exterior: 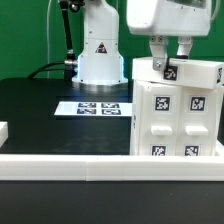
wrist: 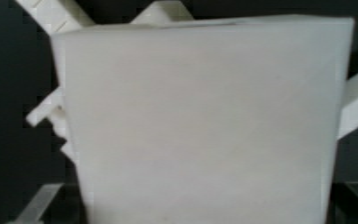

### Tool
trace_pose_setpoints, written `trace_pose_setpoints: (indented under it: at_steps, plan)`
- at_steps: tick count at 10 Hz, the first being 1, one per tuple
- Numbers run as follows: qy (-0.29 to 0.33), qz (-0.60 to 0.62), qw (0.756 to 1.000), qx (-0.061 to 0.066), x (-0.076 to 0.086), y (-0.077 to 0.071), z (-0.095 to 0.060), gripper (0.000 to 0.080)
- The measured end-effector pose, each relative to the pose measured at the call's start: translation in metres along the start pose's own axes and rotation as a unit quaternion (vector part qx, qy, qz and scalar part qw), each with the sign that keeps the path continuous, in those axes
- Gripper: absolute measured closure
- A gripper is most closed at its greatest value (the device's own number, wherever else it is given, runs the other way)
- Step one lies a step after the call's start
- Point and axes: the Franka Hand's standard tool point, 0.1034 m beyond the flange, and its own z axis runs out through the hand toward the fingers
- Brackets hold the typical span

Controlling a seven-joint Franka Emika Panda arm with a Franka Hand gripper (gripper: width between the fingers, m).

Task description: Assemble cabinet

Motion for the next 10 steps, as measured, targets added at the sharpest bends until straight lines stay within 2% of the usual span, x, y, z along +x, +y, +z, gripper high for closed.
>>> trace_pose_setpoints:
  at_steps: [3, 5, 6, 7, 9, 10]
  plan:
    - [0.008, 0.160, 0.987, -0.004, 0.0000, -0.0031, 0.0000, 0.0236]
    - [0.016, 0.274, 0.962, -0.005, 0.0030, -0.0059, 0.0005, 0.0236]
    - [0.028, 0.340, 0.940, -0.008, 0.0065, -0.0070, -0.0003, 0.0236]
    - [0.030, 0.351, 0.936, -0.008, 0.0072, -0.0067, -0.0006, 0.0236]
    - [0.032, 0.421, 0.907, -0.006, 0.0083, -0.0073, -0.0012, 0.0236]
    - [0.032, 0.434, 0.900, -0.005, 0.0084, -0.0075, -0.0013, 0.0236]
